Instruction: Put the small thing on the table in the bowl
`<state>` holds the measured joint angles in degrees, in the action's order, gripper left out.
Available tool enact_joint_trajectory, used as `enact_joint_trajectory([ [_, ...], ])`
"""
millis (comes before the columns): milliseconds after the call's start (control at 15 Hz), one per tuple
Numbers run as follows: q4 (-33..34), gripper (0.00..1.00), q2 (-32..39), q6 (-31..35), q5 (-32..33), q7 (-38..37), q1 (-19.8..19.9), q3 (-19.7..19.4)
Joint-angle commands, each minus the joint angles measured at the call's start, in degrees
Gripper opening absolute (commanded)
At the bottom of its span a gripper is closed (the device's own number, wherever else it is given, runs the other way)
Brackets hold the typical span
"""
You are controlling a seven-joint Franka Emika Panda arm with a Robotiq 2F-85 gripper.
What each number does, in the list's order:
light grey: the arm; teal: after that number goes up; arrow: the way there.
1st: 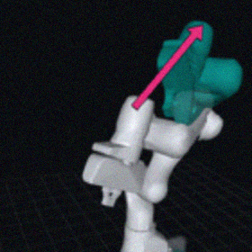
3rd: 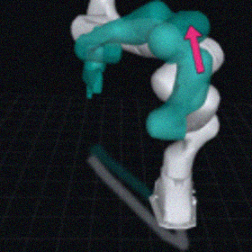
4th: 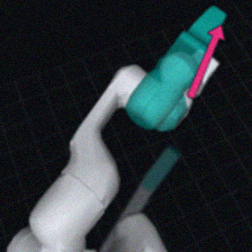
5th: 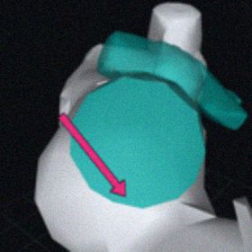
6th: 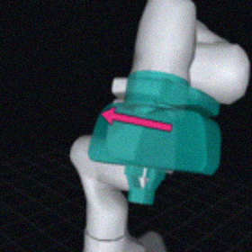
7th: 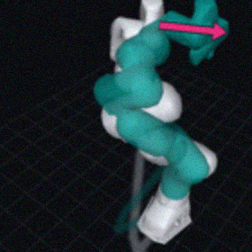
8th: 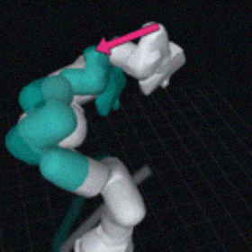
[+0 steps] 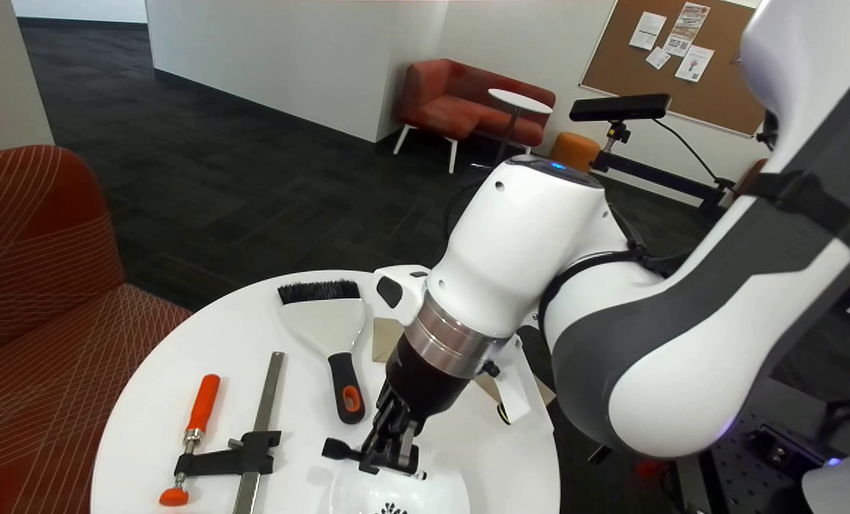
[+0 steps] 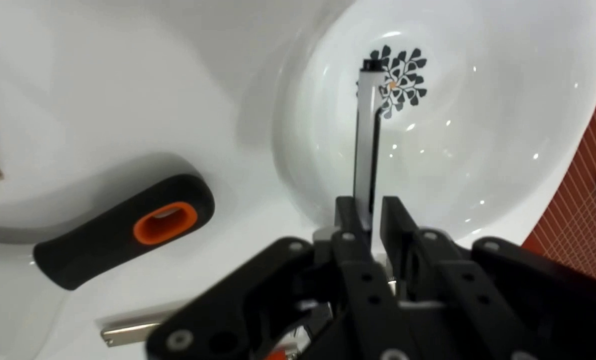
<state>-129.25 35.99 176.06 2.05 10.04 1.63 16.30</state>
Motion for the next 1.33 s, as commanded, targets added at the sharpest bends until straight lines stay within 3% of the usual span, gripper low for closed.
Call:
enact_joint_trajectory([
  [0,1.18,0.51,0.47,-1.25,0.49,0.47,0.80,0.26],
  [333,-1.57,0.90,-2.73,0.15,-0.23,0.17,2.43,1.73],
  [467,-2.97,1.00,-4.76,0.51,-0.62,-0.08,3.32,2.47],
  [933,-5.73,1.00,-10.28,-1.35,-2.95,1.19,10.54,9.81],
  [1067,-3.75,1.00,-7.94,-0.24,-2.43,0.56,8.22,7.72],
  [1267,-4.01,1.00,-8.70,-0.70,-2.80,0.67,8.51,7.82],
])
